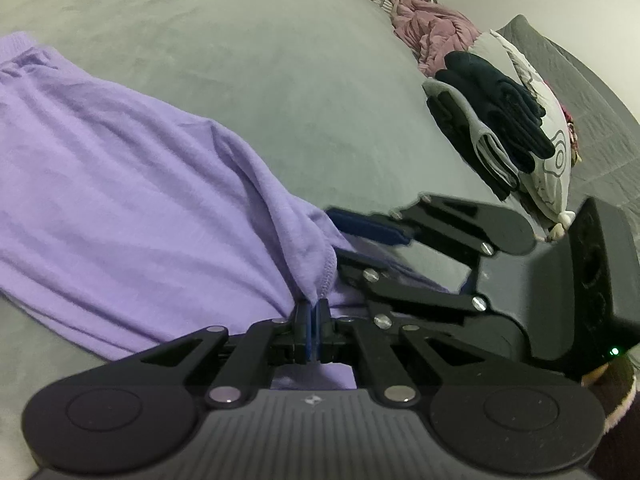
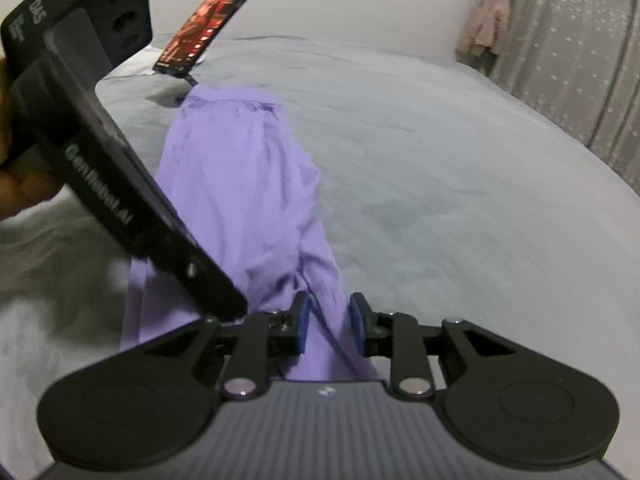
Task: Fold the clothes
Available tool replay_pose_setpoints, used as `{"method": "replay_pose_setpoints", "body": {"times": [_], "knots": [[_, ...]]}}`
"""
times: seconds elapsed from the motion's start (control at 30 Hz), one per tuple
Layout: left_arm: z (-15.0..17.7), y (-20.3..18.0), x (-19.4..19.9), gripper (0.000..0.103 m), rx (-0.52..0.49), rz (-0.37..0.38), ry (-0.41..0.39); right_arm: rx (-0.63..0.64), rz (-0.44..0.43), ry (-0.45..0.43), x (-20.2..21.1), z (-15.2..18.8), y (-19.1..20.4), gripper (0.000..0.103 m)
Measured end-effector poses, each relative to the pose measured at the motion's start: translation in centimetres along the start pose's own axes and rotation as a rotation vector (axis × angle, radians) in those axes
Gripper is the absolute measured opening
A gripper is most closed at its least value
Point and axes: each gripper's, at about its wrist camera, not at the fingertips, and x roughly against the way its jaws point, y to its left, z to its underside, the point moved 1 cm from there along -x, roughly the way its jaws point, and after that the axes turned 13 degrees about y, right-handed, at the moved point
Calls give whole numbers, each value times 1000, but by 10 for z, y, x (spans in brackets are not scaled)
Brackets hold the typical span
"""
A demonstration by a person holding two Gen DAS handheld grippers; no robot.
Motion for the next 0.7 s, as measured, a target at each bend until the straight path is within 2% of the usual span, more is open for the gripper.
{"method": "replay_pose_setpoints", "body": {"times": [0.13, 0.2, 0.27, 0.3, 0.37, 0.5, 0.6, 0.7], "knots": [[0, 0, -1, 1, -2, 6, 2, 14, 4, -31, -4, -6, 6, 29], [-1, -2, -1, 1, -12, 5, -5, 25, 40, -49, -3, -6, 7, 24], [-1, -5, -1, 2, -29, 4, -16, -44, 55, -62, 0, -5, -9, 24], [-2, -7, 0, 2, -40, 5, -16, -94, 57, -67, 1, -4, -19, 27], [-3, -8, -1, 2, -51, 14, -10, -238, 12, -63, 2, 1, -51, 29], [-5, -12, 2, 4, -74, 49, -21, -326, -27, -49, 0, 7, -71, 33], [-9, -14, 3, 5, -74, 61, -40, -411, -97, -59, 3, 11, -83, 33], [-16, -11, -3, 5, -56, 52, -37, -408, -75, -59, 8, 13, -83, 33]]}}
